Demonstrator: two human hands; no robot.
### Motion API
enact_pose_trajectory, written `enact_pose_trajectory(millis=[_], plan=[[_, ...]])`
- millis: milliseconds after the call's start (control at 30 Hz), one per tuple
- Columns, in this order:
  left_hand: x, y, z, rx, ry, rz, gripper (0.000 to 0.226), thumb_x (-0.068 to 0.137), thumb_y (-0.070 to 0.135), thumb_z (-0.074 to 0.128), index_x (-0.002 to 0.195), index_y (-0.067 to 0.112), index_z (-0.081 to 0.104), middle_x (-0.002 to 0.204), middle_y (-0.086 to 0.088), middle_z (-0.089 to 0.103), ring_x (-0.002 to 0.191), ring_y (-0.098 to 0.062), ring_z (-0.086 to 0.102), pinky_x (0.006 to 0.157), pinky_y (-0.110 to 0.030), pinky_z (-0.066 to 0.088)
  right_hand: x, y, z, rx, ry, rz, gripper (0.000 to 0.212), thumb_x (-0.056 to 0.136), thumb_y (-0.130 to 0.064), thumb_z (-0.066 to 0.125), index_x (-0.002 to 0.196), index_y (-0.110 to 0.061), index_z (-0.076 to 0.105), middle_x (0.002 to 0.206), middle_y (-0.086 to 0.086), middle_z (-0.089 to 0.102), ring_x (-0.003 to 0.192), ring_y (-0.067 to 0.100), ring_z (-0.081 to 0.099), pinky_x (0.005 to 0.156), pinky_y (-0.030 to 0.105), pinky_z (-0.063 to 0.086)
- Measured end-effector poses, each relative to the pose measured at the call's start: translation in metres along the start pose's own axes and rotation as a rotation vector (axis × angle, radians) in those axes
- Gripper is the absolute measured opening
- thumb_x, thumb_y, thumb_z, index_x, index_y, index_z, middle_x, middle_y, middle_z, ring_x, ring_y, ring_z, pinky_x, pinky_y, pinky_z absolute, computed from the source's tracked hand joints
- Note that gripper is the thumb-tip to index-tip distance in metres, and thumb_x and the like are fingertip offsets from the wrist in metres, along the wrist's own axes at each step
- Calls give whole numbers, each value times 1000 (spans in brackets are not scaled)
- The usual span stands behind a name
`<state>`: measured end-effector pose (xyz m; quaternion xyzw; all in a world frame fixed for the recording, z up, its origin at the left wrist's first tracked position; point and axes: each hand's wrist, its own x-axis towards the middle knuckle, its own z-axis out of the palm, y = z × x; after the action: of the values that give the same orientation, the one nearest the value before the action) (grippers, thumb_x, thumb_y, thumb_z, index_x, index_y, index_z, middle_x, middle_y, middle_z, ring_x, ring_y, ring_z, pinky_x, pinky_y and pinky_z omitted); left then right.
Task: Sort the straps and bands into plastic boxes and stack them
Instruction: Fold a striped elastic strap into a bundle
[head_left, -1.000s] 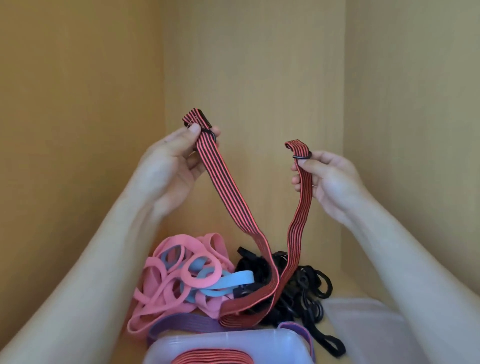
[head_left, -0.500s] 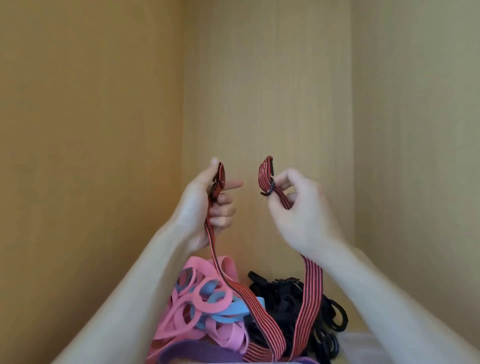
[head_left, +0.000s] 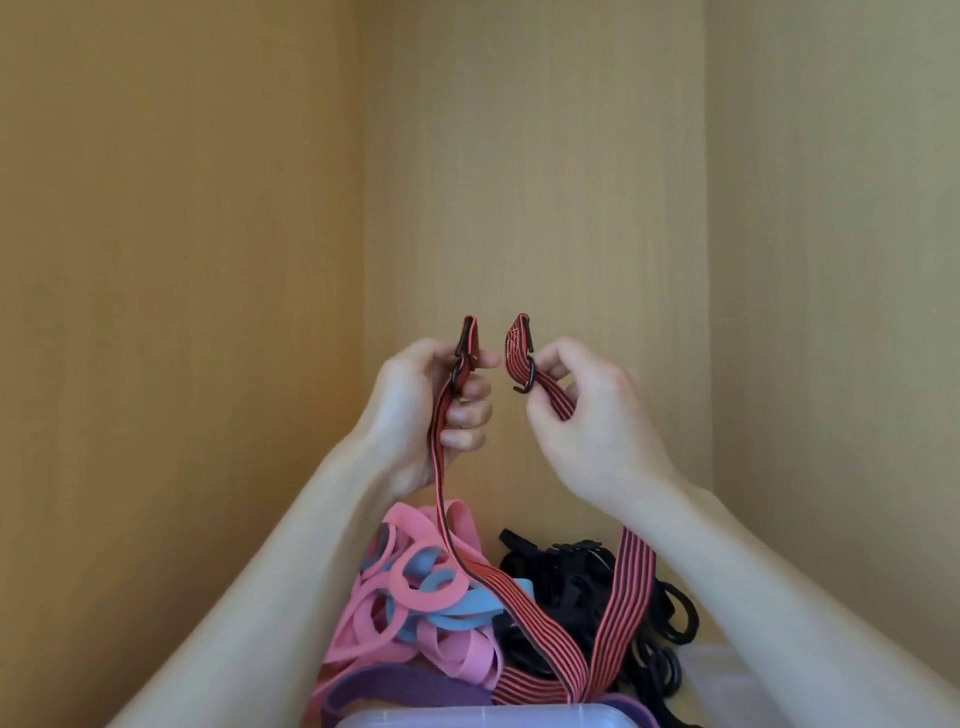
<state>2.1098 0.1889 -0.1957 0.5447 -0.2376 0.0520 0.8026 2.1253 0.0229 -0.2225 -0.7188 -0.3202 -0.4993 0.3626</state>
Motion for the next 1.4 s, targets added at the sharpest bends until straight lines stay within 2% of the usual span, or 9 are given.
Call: enact_pose_trajectory(millis=[167, 300, 500, 633, 833, 933, 1033, 1200, 1400], plan=[[3, -1, 0, 116, 25, 103, 15, 103, 14, 42, 93, 10, 52, 65, 2, 38, 49, -9, 32, 37, -18, 27, 4, 6, -3, 27, 1, 75, 12, 91, -14, 61, 91, -25, 64, 74, -12, 64, 52, 4, 53, 53, 18, 33], [5, -5, 3, 249, 57, 220, 19, 104, 15, 52, 85, 16, 53, 65, 4, 57, 54, -10, 51, 50, -21, 44, 6, 9, -2, 72, 3, 128, 9, 92, -19, 63, 92, -28, 67, 80, -13, 66, 64, 12, 64, 59, 28, 49], [7, -5, -8, 372, 239, 362, 10, 102, 20, 59, 95, 19, 51, 94, -8, 78, 63, -11, 63, 55, -25, 41, 16, 20, -8, 162, 148, 202, 22, 87, -14, 72, 75, -31, 66, 73, -11, 67, 60, 2, 57, 62, 22, 51], [8, -7, -11, 455, 284, 385, 12, 103, 21, 58, 98, 19, 46, 89, -4, 79, 56, -6, 60, 46, -21, 34, 21, 36, -15, 195, 189, 273, 21, 86, -14, 75, 74, -28, 66, 71, -11, 65, 60, 0, 53, 63, 16, 47], [12, -12, -15, 442, 305, 393, 16, 103, 21, 58, 93, 21, 45, 90, -7, 79, 50, -9, 40, 42, -20, 28, 24, 57, -24, 207, 222, 376, 17, 85, -13, 77, 76, -24, 67, 72, -7, 61, 63, 7, 51, 65, 21, 43], [13, -9, -15, 405, 275, 390, 18, 101, 19, 61, 93, 22, 45, 92, -10, 78, 46, -9, 41, 39, -21, 28, 26, 59, -27, 187, 195, 417, 21, 84, -13, 79, 73, -25, 66, 71, -6, 57, 61, 7, 46, 63, 22, 39], [13, -2, -15, 333, 240, 417, 18, 100, 16, 63, 94, 20, 46, 96, -12, 78, 44, -11, 44, 40, -22, 35, 44, 47, -35, 159, 136, 414, 25, 84, -14, 80, 70, -27, 64, 69, -7, 54, 54, 4, 41, 57, 18, 35], [8, 16, -18, 188, 249, 466, 19, 100, 15, 62, 96, 19, 43, 96, -11, 78, 44, -12, 48, 42, -23, 42, 93, 17, -53, 131, 126, 391, 18, 86, -11, 78, 76, -18, 65, 70, -4, 53, 60, 13, 45, 58, 24, 36], [8, 23, -20, 123, 257, 497, 18, 98, 16, 65, 95, 19, 47, 104, -22, 74, 37, -11, 42, 39, -21, 33, 131, -15, -62, 13, 107, 320, 14, 87, -11, 78, 80, -16, 66, 68, -8, 56, 56, 4, 48, 57, 21, 39]])
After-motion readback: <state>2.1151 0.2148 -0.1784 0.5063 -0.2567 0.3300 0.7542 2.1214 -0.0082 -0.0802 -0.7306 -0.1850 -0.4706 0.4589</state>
